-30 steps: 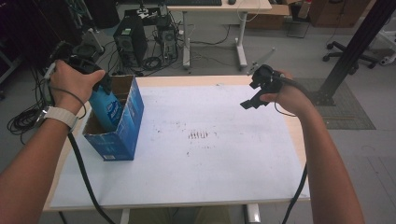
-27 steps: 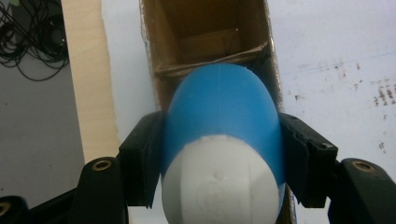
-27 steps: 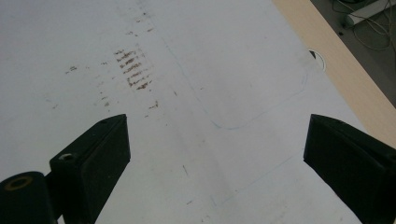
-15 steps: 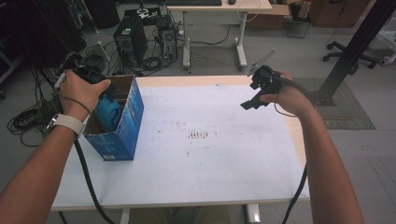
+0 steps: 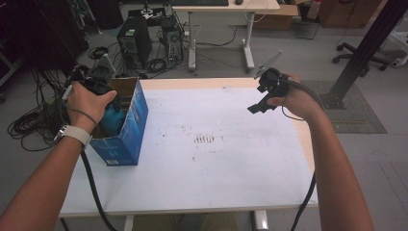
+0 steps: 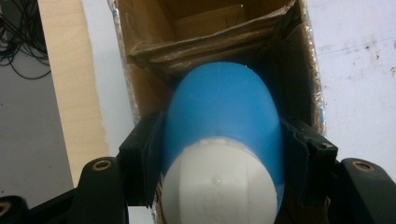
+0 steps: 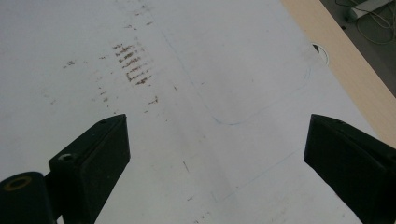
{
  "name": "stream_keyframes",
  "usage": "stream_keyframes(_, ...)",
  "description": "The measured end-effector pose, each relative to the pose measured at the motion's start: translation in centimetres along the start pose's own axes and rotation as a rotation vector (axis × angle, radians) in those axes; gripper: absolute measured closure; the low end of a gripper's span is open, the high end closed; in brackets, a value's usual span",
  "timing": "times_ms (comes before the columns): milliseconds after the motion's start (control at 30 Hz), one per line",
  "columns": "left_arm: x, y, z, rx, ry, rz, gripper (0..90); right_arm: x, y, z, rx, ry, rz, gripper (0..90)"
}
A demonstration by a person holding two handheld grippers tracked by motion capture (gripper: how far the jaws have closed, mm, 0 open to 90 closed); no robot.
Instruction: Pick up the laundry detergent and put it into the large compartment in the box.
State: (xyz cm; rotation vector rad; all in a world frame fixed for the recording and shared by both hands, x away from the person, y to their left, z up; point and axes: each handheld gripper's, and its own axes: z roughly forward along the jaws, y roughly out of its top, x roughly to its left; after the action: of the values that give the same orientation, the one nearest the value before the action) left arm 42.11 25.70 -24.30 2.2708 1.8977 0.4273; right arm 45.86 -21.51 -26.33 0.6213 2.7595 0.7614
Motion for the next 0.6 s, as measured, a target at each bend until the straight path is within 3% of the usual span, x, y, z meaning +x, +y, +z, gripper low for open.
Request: stream_keyframes(600, -0.4, -0.5, 1.8, 0.018, -0.002, 0.005, 37.8, 0.1, -0.2, 0.3, 0.001, 0.004, 0.003, 7.2)
